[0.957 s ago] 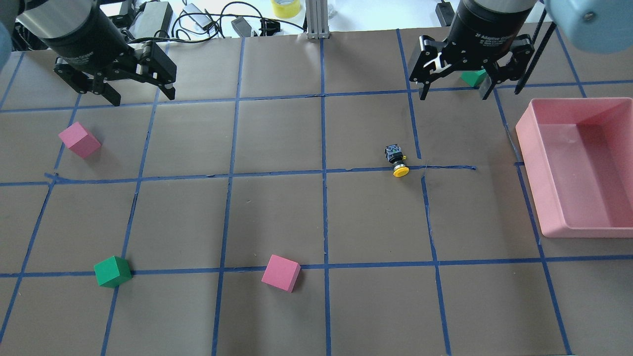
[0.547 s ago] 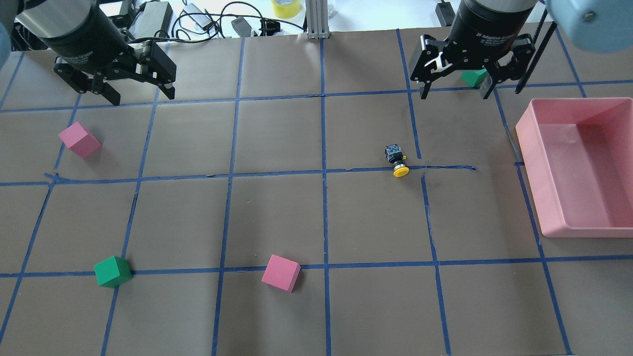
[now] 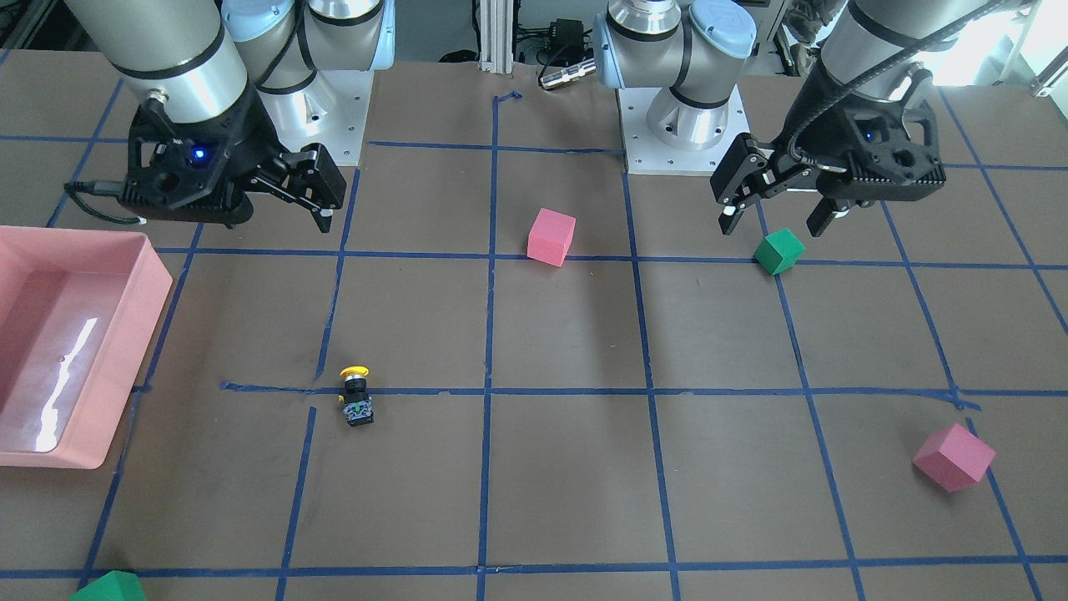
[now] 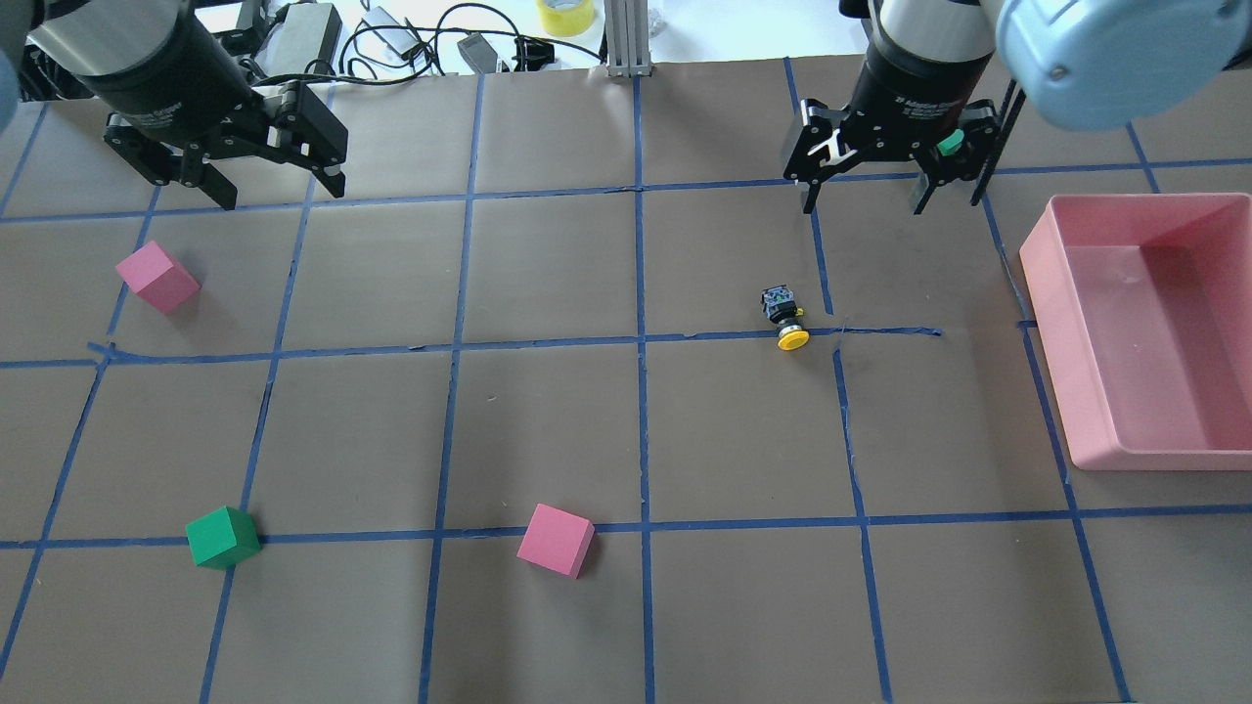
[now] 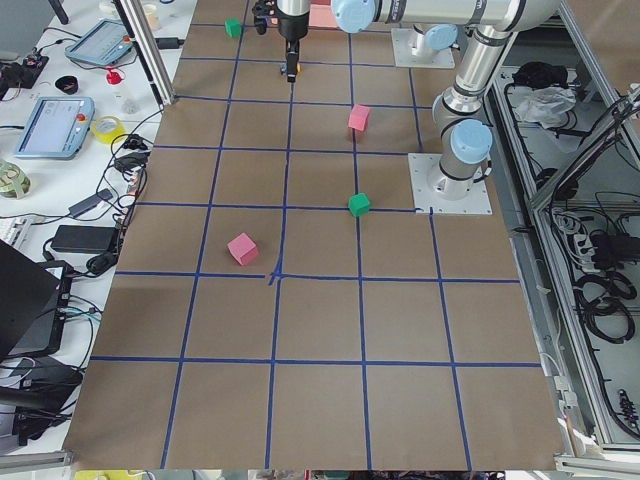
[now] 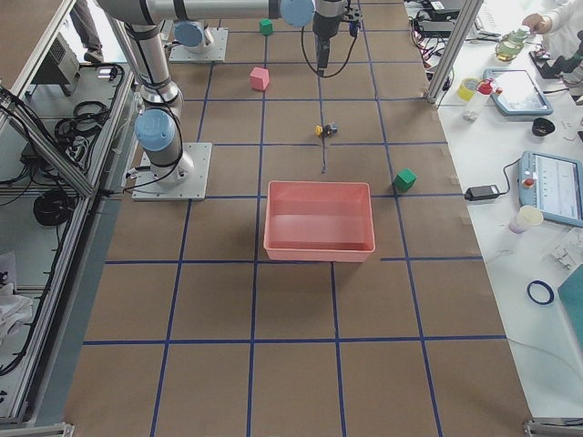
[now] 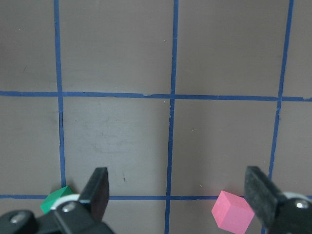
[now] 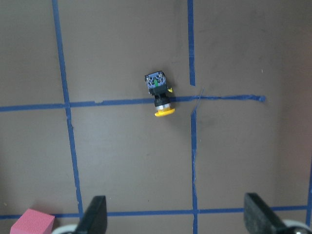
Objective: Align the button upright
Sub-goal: 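Move the right gripper down over the black yellow-capped button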
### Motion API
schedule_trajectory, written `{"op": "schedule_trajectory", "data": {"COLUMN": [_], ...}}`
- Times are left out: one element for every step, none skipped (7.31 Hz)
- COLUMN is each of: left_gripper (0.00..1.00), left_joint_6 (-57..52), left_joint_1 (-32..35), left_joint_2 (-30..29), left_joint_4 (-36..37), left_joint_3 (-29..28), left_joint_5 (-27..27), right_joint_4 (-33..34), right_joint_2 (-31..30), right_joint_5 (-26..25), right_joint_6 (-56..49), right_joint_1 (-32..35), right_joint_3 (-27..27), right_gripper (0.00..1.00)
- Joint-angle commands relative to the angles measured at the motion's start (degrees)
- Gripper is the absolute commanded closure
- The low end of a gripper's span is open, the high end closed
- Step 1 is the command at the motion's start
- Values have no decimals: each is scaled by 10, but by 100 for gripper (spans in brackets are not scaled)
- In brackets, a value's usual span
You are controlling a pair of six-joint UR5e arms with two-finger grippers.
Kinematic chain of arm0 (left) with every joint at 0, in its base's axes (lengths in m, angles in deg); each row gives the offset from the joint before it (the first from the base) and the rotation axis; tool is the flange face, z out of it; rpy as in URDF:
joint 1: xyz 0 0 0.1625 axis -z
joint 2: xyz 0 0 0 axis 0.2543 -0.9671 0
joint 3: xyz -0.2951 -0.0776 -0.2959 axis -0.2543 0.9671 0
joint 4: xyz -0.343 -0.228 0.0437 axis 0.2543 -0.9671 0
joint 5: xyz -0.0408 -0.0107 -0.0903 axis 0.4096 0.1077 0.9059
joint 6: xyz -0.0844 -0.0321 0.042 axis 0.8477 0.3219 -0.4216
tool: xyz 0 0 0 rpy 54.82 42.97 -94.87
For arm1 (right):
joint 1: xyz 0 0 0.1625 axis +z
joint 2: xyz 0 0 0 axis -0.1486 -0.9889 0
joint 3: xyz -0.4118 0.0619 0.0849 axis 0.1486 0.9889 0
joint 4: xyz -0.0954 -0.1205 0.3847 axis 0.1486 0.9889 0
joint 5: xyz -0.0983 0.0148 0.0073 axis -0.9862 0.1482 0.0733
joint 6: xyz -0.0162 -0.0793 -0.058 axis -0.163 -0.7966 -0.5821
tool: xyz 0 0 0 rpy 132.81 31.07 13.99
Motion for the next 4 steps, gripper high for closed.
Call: {"op": "schedule_trajectory", "data": {"left_gripper": [0,0,0,0], "left_joint_6": [0,0,0,0], "left_joint_1": [0,0,0,-1], "left_joint_2": [0,0,0,0], "left_joint_4": [0,1,1,0], "left_joint_3": [0,0,0,-1], "left_joint_5": [0,0,0,0], "right_joint_4": [165,244,323,400], "right_joint_2": [65,77,88,117], "right_joint_5": [3,2,0,0], "right_joint_6": [-1,-7,-18,-50], "right_joint_1": [3,4,5,14], "right_joint_3": [-51,-98,-148,-174], "right_gripper": [0,0,0,0]}}
